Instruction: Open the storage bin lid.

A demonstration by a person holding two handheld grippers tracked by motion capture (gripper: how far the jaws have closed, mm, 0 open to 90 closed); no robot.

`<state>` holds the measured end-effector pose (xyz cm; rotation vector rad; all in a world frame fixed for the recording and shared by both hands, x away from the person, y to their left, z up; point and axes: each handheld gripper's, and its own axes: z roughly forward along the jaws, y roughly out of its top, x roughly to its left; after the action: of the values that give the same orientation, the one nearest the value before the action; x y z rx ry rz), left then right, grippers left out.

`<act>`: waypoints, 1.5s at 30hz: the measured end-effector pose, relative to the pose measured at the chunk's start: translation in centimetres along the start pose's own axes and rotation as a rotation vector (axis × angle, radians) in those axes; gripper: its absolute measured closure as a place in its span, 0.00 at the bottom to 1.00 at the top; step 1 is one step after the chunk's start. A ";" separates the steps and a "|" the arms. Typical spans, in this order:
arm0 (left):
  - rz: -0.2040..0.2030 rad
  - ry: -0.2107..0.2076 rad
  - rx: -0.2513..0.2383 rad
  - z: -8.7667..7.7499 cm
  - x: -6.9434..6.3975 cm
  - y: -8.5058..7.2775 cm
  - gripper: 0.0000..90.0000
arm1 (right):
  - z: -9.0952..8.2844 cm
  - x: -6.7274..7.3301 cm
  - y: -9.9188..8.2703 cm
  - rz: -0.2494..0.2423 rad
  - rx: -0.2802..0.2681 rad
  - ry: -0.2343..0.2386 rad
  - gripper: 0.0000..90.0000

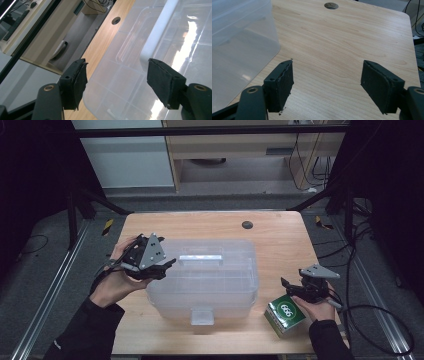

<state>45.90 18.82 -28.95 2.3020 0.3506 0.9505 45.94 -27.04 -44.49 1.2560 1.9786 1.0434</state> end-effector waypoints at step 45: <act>0.198 -0.041 0.105 1.9 -2.3 2.9 0.49 | 0.1 0.3 0.2 -0.015 0.017 0.025 0.34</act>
<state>45.71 14.67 -29.39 2.4836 0.1611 0.9999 45.96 -26.71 -44.41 1.2411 2.0166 1.0421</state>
